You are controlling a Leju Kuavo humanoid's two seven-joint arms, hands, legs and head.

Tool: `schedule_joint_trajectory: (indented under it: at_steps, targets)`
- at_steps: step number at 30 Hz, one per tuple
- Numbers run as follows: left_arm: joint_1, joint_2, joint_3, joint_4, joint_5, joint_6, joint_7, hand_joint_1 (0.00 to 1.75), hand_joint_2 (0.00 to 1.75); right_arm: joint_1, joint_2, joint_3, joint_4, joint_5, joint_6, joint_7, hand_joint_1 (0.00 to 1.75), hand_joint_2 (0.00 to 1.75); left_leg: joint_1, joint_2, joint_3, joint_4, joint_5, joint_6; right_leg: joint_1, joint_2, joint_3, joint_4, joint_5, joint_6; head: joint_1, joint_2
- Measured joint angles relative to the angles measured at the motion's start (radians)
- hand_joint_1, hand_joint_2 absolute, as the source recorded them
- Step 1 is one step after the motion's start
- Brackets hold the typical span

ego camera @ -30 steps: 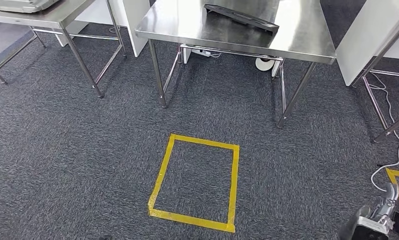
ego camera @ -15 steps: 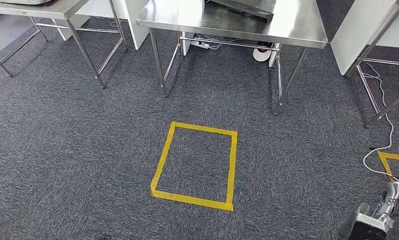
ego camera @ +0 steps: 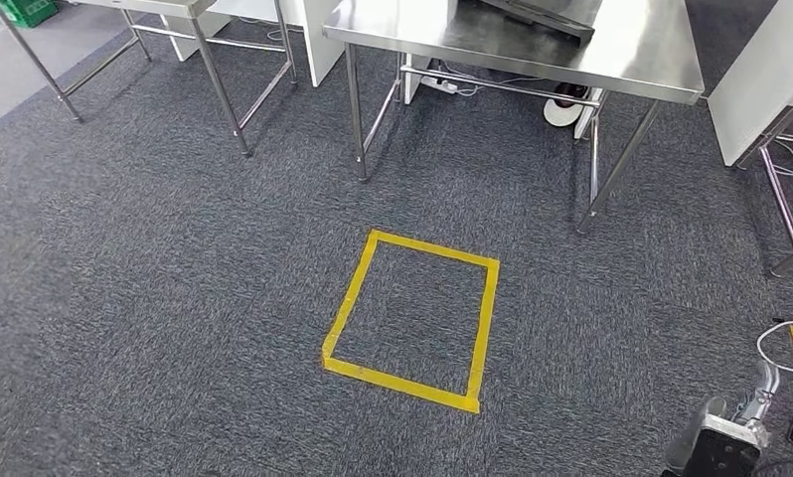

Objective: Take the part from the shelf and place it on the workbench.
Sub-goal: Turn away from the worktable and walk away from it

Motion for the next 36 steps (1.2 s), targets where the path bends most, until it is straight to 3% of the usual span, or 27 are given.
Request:
schedule_joint_trajectory:
  at_steps: [2, 4, 6, 7, 8, 10, 12, 13, 15, 17, 19, 21, 22, 23, 24, 26, 27, 28, 30, 32, 34, 36]
  targets:
    - [0.0, -0.001, 0.0, 0.0, 0.0, 0.001, 0.001, 0.0, 0.0, -0.005, -0.001, 0.0, 0.004, -0.001, -0.001, 0.0, 0.0, 0.0, 0.005, -0.02, -0.006, -0.011, 0.014, 0.016, -0.002, 0.04, -0.026, 0.05, -0.03, 0.003, 0.002, 0.0]
    - [-0.001, -0.002, 0.001, 0.0, 0.0, 0.003, 0.001, 0.0, 0.0, -0.006, -0.003, 0.0, 0.009, -0.002, -0.002, 0.001, 0.0, 0.0, 0.007, -0.042, -0.017, -0.014, 0.026, 0.024, -0.009, 0.097, -0.09, 0.178, -0.091, -0.001, 0.005, 0.0]
    - [-0.001, -0.003, 0.001, 0.0, 0.0, 0.003, 0.002, 0.0, 0.0, -0.006, -0.005, 0.0, 0.016, -0.004, -0.003, 0.002, 0.0, 0.0, 0.007, -0.067, -0.028, -0.012, 0.033, 0.023, -0.014, 0.114, -0.147, 0.293, -0.126, 0.004, 0.005, 0.0]
    - [0.0, -0.003, 0.001, 0.0, 0.0, 0.003, 0.002, 0.0, 0.0, -0.006, -0.006, 0.0, 0.019, -0.004, -0.003, 0.002, 0.0, 0.0, 0.007, -0.08, -0.031, -0.012, 0.036, 0.021, -0.016, 0.117, -0.151, 0.299, -0.119, 0.012, 0.005, 0.0]
    - [0.001, -0.003, 0.001, 0.0, 0.0, 0.004, 0.003, 0.0, 0.0, -0.007, -0.006, 0.0, 0.021, -0.004, -0.003, 0.002, 0.0, 0.0, 0.007, -0.094, -0.032, -0.011, 0.038, 0.018, -0.019, 0.121, -0.133, 0.261, -0.096, 0.023, 0.005, 0.0]
    - [0.0, -0.004, 0.001, 0.0, 0.0, 0.005, 0.004, 0.0, 0.0, -0.009, -0.007, 0.0, 0.025, -0.004, -0.003, 0.003, 0.0, 0.0, 0.006, -0.12, -0.036, -0.005, 0.042, 0.01, -0.027, 0.153, -0.068, 0.117, -0.034, 0.041, 0.005, 0.0]
    - [-0.002, -0.005, 0.001, 0.0, -0.001, 0.007, 0.006, 0.0, 0.0, -0.011, -0.008, 0.0, 0.028, -0.004, -0.003, 0.005, 0.0, 0.0, 0.002, -0.142, -0.045, 0.002, 0.045, 0.0, -0.031, 0.181, -0.034, 0.027, -0.001, 0.038, 0.005, 0.0]
    - [-0.001, -0.004, 0.001, 0.0, -0.002, 0.008, 0.007, 0.0, 0.0, -0.011, -0.008, 0.0, 0.03, -0.004, -0.004, 0.006, 0.0, 0.0, 0.0, -0.151, -0.05, 0.004, 0.047, -0.007, -0.03, 0.183, -0.035, 0.018, 0.002, 0.032, 0.005, 0.0]
    - [0.002, -0.004, 0.001, 0.0, -0.003, 0.01, 0.009, 0.0, 0.0, -0.013, -0.008, 0.0, 0.032, -0.002, -0.004, 0.01, 0.0, 0.0, 0.004, -0.161, -0.06, 0.007, 0.052, -0.018, -0.03, 0.162, -0.035, 0.021, 0.009, 0.017, 0.004, 0.0]
    - [0.005, -0.003, 0.001, 0.001, -0.003, 0.012, 0.013, 0.0, 0.0, -0.016, -0.008, 0.001, 0.034, -0.001, -0.004, 0.014, 0.0, 0.0, 0.006, -0.129, -0.083, 0.05, 0.022, -0.026, -0.034, 0.14, -0.035, 0.021, 0.017, 0.001, 0.001, 0.0]
    - [0.003, -0.003, 0.001, 0.001, -0.007, 0.013, 0.021, 0.0, 0.0, -0.015, -0.008, 0.002, 0.036, -0.001, -0.004, 0.017, 0.0, 0.0, 0.006, -0.077, -0.137, 0.17, -0.05, -0.03, -0.03, 0.115, -0.04, 0.02, 0.022, -0.01, -0.003, 0.0]
    - [0.001, -0.004, 0.0, 0.001, -0.02, 0.014, 0.047, 0.0, 0.0, -0.015, -0.009, 0.001, 0.043, -0.001, -0.004, 0.018, 0.0, 0.0, 0.007, -0.056, -0.191, 0.295, -0.102, -0.034, -0.025, 0.087, -0.045, 0.021, 0.023, -0.012, -0.004, 0.0]
    - [0.002, -0.004, 0.0, 0.001, -0.028, 0.016, 0.065, 0.0, 0.0, -0.016, -0.01, 0.001, 0.047, -0.001, -0.004, 0.018, 0.0, 0.0, 0.008, -0.052, -0.196, 0.314, -0.103, -0.034, -0.023, 0.073, -0.046, 0.021, 0.023, -0.013, -0.004, 0.0]
    - [0.003, -0.004, 0.0, 0.001, -0.034, 0.018, 0.081, 0.0, 0.0, -0.016, -0.01, 0.001, 0.052, -0.001, -0.004, 0.018, 0.0, 0.0, 0.008, -0.048, -0.18, 0.291, -0.086, -0.033, -0.023, 0.06, -0.046, 0.021, 0.023, -0.012, -0.004, 0.0]
    - [0.003, -0.004, -0.001, 0.001, -0.037, 0.019, 0.092, 0.0, 0.0, -0.017, -0.01, 0.001, 0.056, 0.0, -0.004, 0.019, 0.0, 0.0, 0.008, -0.037, -0.144, 0.229, -0.056, -0.03, -0.022, 0.048, -0.045, 0.021, 0.023, -0.012, -0.005, 0.0]
    - [0.001, -0.005, -0.001, 0.001, -0.035, 0.021, 0.101, 0.0, 0.0, -0.019, -0.01, 0.002, 0.063, 0.002, -0.004, 0.019, 0.0, 0.0, 0.004, 0.013, -0.064, 0.086, -0.007, -0.022, -0.016, 0.027, -0.044, 0.022, 0.02, -0.009, -0.004, 0.0]
    - [0.0, -0.006, -0.001, 0.001, -0.038, 0.022, 0.11, 0.0, 0.0, -0.02, -0.01, 0.003, 0.066, 0.005, -0.004, 0.019, 0.0, 0.0, 0.002, 0.03, -0.042, 0.041, 0.005, -0.017, -0.012, 0.019, -0.044, 0.023, 0.019, -0.006, -0.002, 0.0]
    - [-0.002, -0.008, -0.002, 0.001, -0.047, 0.024, 0.128, 0.0, 0.0, -0.022, -0.01, 0.005, 0.07, 0.008, -0.003, 0.021, 0.0, 0.0, -0.002, 0.038, -0.034, 0.022, 0.007, -0.013, -0.007, 0.01, -0.044, 0.023, 0.018, -0.002, 0.0, 0.0]
    - [-0.001, -0.013, -0.012, 0.002, -0.078, 0.029, 0.189, 0.0, 0.0, -0.024, -0.009, 0.01, 0.079, 0.017, 0.001, 0.029, 0.0, 0.0, -0.006, 0.014, -0.039, 0.017, 0.012, -0.002, -0.003, -0.008, -0.044, 0.023, 0.014, 0.008, 0.003, 0.0]
    - [0.002, -0.02, -0.025, 0.003, -0.1, 0.033, 0.244, 0.0, 0.0, -0.03, -0.008, 0.016, 0.098, 0.028, 0.003, 0.041, 0.0, 0.0, -0.005, -0.008, -0.04, 0.009, 0.022, 0.013, -0.007, 0.025, -0.055, 0.052, -0.007, 0.015, 0.004, 0.0]
    - [0.001, -0.025, -0.034, 0.004, -0.109, 0.035, 0.269, 0.0, 0.0, -0.038, -0.009, 0.015, 0.134, 0.037, 0.002, 0.055, 0.0, 0.0, -0.002, -0.033, -0.045, 0.006, 0.031, 0.025, -0.013, 0.089, -0.103, 0.159, -0.062, 0.014, 0.007, 0.0]
    - [0.001, -0.029, -0.043, 0.004, -0.114, 0.038, 0.283, 0.0, 0.0, -0.053, -0.014, 0.007, 0.194, 0.044, -0.003, 0.084, 0.0, 0.0, -0.004, -0.064, -0.052, 0.006, 0.037, 0.03, -0.014, 0.116, -0.162, 0.285, -0.111, 0.015, 0.007, 0.0]
